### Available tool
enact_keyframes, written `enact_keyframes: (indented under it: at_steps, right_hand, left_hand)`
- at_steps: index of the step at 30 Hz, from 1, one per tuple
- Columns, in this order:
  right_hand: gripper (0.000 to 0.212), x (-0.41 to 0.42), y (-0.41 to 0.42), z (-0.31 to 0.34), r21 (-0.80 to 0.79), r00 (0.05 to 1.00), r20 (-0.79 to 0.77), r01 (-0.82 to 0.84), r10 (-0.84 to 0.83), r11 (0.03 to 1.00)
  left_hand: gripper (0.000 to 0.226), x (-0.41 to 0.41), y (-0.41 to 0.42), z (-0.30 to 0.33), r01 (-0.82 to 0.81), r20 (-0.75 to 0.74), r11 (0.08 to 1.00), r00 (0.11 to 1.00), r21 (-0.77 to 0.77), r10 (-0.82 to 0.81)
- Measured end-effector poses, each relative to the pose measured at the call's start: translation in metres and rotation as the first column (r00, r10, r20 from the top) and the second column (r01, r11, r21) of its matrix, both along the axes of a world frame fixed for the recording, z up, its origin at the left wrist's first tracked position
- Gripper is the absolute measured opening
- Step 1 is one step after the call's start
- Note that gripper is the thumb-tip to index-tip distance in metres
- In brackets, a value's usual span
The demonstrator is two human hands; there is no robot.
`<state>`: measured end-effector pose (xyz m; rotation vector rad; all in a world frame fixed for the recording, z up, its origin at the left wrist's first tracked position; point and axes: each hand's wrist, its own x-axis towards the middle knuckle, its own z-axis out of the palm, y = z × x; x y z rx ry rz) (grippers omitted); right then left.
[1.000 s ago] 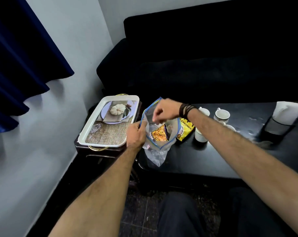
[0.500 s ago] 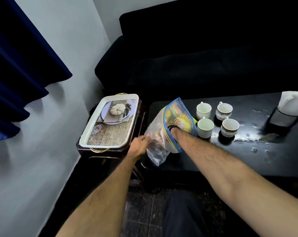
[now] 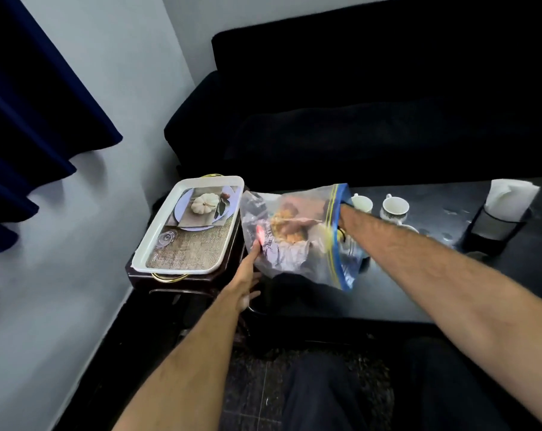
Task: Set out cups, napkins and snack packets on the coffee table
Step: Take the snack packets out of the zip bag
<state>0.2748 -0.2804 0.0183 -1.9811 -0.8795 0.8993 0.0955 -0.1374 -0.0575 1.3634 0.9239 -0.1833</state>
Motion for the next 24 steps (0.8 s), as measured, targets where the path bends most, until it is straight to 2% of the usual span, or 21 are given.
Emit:
enact_keyframes:
  at_steps: [1,4,6,8,10,12,14,17,18,22,24]
  right_hand:
    - [0.025,0.004,-0.002,0.007,0.020,1.000,-0.004,-0.020,0.020,1.000]
    - [0.031,0.009,-0.015,0.033,0.030,0.996,-0.077,0.044,-0.041,0.999]
    - [0.037,0.012,-0.020,0.048,0.014,0.999,-0.017,0.037,-0.037,0.999]
    - [0.039,0.011,-0.024,0.056,-0.035,0.996,0.086,0.031,-0.027,0.999]
    - [0.038,0.011,-0.029,0.064,0.007,0.995,0.070,0.075,-0.076,0.997]
    - [0.039,0.014,-0.038,0.067,0.095,0.985,-0.012,0.171,-0.171,0.981]
    - [0.043,0.018,-0.049,0.069,0.138,0.961,-0.128,0.261,-0.244,0.955]
    - [0.044,0.026,-0.060,0.063,0.189,0.892,-0.273,0.416,-0.359,0.890]
    - [0.045,0.026,-0.060,0.057,0.193,0.868,-0.278,0.471,-0.412,0.861]
    - [0.063,0.015,-0.048,0.016,0.079,0.779,-0.031,0.627,-0.626,0.775]
    - [0.068,0.000,-0.035,-0.009,-0.016,0.787,0.047,0.616,-0.615,0.788]
  left_hand:
    - [0.084,0.002,0.000,0.001,-0.013,0.069,0.999,0.997,-0.047,0.016]
    - [0.036,0.008,0.000,0.017,-0.099,0.213,0.995,0.972,-0.011,0.099]
    - [0.023,0.014,0.002,0.033,-0.196,0.261,0.980,0.949,0.047,0.177]
    - [0.018,0.017,0.008,0.050,-0.284,0.299,0.958,0.919,0.048,0.257]
    - [0.014,0.017,0.020,0.064,-0.396,0.341,0.918,0.867,0.027,0.364]
    - [0.010,0.013,0.034,0.077,-0.522,0.363,0.853,0.795,-0.001,0.487]
    - [0.017,0.004,0.048,0.089,-0.628,0.374,0.774,0.701,-0.078,0.607]
    - [0.027,-0.014,0.069,0.097,-0.708,0.354,0.683,0.602,-0.177,0.716]
    - [0.027,-0.019,0.074,0.097,-0.727,0.352,0.658,0.575,-0.194,0.739]
    - [0.022,-0.030,0.085,0.094,-0.767,0.347,0.598,0.510,-0.230,0.787]
    - [0.021,-0.029,0.084,0.091,-0.765,0.348,0.595,0.503,-0.247,0.791]
